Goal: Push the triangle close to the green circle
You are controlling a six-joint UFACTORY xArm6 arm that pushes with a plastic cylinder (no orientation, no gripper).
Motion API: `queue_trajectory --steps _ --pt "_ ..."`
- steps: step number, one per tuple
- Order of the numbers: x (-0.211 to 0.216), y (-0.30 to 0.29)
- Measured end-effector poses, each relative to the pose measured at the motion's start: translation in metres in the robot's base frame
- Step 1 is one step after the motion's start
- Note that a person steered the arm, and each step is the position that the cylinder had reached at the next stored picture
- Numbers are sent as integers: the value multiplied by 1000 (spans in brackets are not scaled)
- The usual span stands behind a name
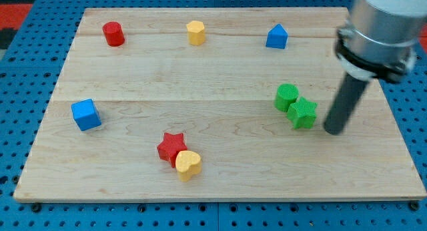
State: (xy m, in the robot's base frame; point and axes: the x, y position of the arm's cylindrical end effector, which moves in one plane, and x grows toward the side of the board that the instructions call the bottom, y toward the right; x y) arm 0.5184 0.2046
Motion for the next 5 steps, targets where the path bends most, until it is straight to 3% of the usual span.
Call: queue_trajectory --steps 1,2,3,4,5 --pt "-72 24" --pt "-188 53" --pt "-253 20" --pt "-266 -45" --pt "-223 -77"
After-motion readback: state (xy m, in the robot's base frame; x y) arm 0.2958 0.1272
